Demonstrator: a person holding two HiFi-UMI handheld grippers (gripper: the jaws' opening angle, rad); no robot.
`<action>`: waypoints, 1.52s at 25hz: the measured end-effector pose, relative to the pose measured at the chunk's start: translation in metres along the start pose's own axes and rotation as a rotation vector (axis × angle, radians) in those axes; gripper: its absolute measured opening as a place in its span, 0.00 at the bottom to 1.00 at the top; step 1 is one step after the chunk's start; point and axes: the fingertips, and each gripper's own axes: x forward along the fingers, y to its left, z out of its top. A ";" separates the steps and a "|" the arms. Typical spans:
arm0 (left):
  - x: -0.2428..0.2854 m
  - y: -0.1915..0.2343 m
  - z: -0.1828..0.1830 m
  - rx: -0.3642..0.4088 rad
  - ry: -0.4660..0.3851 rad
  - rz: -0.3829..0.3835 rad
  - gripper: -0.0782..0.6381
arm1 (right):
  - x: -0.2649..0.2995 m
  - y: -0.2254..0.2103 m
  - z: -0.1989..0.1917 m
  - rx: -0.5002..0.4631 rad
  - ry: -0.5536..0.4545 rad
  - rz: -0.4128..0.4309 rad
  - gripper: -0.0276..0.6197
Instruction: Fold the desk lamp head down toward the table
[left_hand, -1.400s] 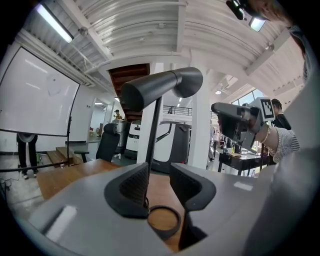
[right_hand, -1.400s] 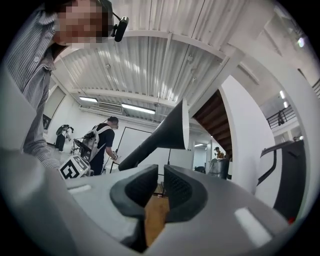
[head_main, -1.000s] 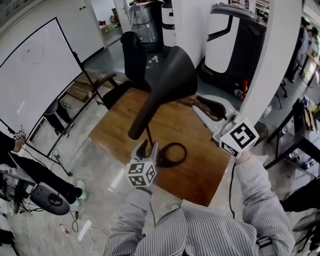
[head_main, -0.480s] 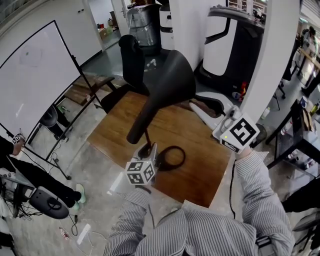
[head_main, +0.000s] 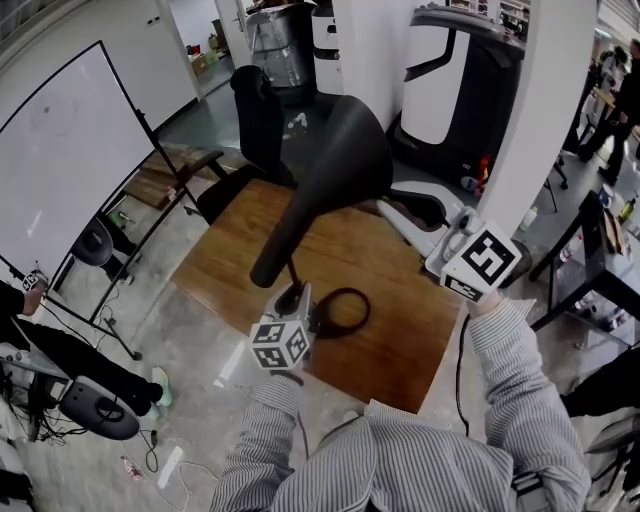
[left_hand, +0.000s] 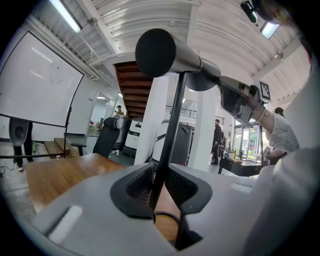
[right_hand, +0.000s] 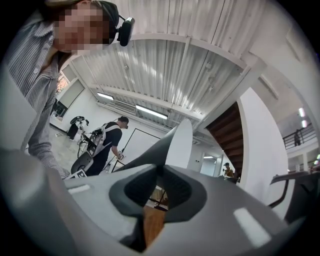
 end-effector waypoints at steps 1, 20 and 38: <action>0.000 0.000 0.000 -0.003 -0.004 0.001 0.19 | -0.001 -0.001 -0.002 0.012 0.002 -0.008 0.10; -0.001 0.003 0.001 -0.037 -0.033 0.016 0.19 | -0.016 0.002 -0.053 0.269 -0.024 -0.107 0.10; -0.001 0.001 0.000 -0.036 -0.042 0.013 0.19 | -0.026 0.058 -0.151 0.586 0.021 -0.143 0.08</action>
